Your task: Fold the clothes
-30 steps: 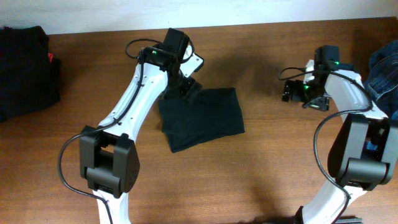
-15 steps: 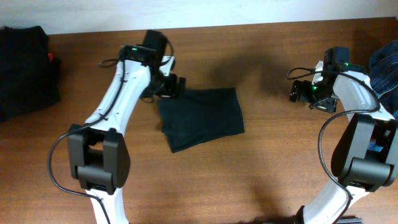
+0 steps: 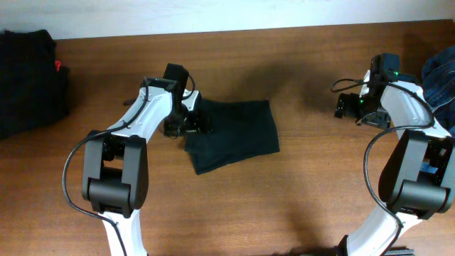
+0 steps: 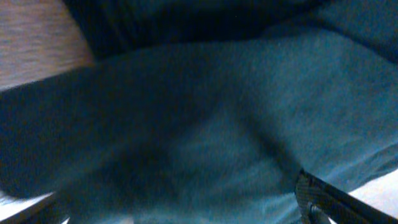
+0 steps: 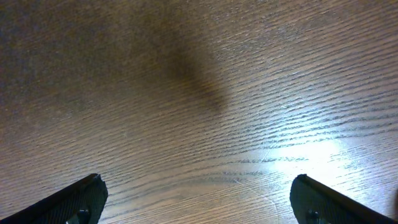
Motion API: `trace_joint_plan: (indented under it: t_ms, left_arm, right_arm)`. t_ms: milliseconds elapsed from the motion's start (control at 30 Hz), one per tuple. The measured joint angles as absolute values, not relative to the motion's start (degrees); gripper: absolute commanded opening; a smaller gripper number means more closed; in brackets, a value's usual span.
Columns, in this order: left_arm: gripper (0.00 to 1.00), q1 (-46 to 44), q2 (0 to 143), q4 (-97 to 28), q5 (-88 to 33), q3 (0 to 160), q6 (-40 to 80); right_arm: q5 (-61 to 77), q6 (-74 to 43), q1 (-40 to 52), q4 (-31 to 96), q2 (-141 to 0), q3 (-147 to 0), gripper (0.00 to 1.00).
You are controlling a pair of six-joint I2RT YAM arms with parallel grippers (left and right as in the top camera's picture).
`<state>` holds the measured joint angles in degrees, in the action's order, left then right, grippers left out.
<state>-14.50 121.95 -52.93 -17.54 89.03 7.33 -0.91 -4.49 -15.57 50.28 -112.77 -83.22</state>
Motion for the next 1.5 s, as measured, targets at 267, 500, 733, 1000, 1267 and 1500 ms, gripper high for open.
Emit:
trace_joint_plan:
  t_ms: [267, 500, 733, 1000, 1267, 1500]
  left_arm:
    - [0.99, -14.4, 121.3, -46.7, -22.3, 86.1, 7.6]
    - [0.46, -14.4, 121.0, -45.4, -23.2, 84.3, 8.4]
    - [0.42, -14.4, 121.4, -44.5, -24.1, 83.5, 8.9]
    - [0.06, -14.4, 121.5, -43.3, -24.2, 83.3, 9.6]
    - [0.00, -14.3, 121.5, -42.6, -24.5, 83.4, 9.6]
    - [0.00, -13.3, 121.7, -46.8, -23.3, 89.0, 9.1]
  right_arm:
    - [-1.2, -4.5, -15.6, 50.3, -112.8, -83.2, 0.99]
    - [-1.3, -4.5, -15.6, 50.3, -112.8, -83.2, 0.99]
    - [-1.3, -4.5, -15.6, 50.4, -112.8, -83.2, 0.99]
    - [-1.3, -4.4, -15.6, 50.4, -112.8, -83.2, 0.99]
    - [-1.3, -4.5, -15.6, 50.4, -112.8, -83.2, 0.99]
    - [-1.3, -4.5, -15.6, 50.4, -112.8, -83.2, 0.99]
